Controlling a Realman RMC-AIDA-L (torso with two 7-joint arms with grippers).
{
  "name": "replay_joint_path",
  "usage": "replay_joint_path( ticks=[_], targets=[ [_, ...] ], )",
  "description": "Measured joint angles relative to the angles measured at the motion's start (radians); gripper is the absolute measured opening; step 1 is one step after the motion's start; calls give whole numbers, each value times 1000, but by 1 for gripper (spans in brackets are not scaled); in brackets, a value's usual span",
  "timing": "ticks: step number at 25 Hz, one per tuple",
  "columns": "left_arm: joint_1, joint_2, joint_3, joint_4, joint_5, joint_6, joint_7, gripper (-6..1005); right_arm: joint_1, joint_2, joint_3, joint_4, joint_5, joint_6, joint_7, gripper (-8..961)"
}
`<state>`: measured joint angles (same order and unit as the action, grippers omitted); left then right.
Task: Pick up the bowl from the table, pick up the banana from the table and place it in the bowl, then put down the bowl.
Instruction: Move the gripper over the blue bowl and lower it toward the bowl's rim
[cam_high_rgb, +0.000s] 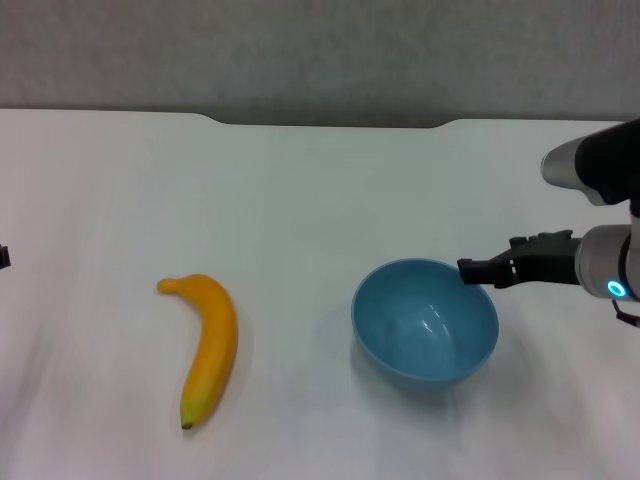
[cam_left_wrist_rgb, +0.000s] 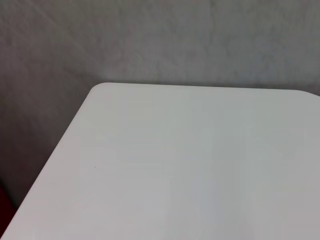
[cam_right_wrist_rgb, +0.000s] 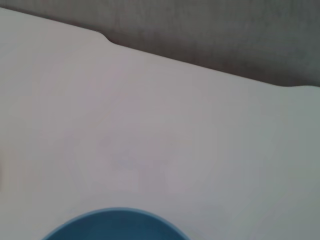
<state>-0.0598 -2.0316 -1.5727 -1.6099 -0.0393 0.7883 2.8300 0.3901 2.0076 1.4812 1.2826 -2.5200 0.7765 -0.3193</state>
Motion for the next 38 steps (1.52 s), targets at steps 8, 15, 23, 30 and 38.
replay_joint_path(
  ticks=[8, 15, 23, 30, 38],
  targets=[
    [-3, 0, 4, 30, -5, -19, -5, 817, 5, 4, -59, -88, 14, -56, 39, 822],
    [-17, 0, 6, 62, -6, -30, -7, 818, 13, 4, -101, -134, 43, -101, 65, 821],
    [-41, -1, 12, 102, -7, -33, -8, 818, 32, 2, -107, -202, 53, -127, 72, 821],
    [-45, -1, 13, 121, -7, -55, -12, 818, 44, 2, -105, -255, 56, -165, 72, 820],
    [-44, -2, 14, 122, -7, -72, -12, 818, 49, 3, -117, -278, 55, -195, 72, 819]
  ],
)
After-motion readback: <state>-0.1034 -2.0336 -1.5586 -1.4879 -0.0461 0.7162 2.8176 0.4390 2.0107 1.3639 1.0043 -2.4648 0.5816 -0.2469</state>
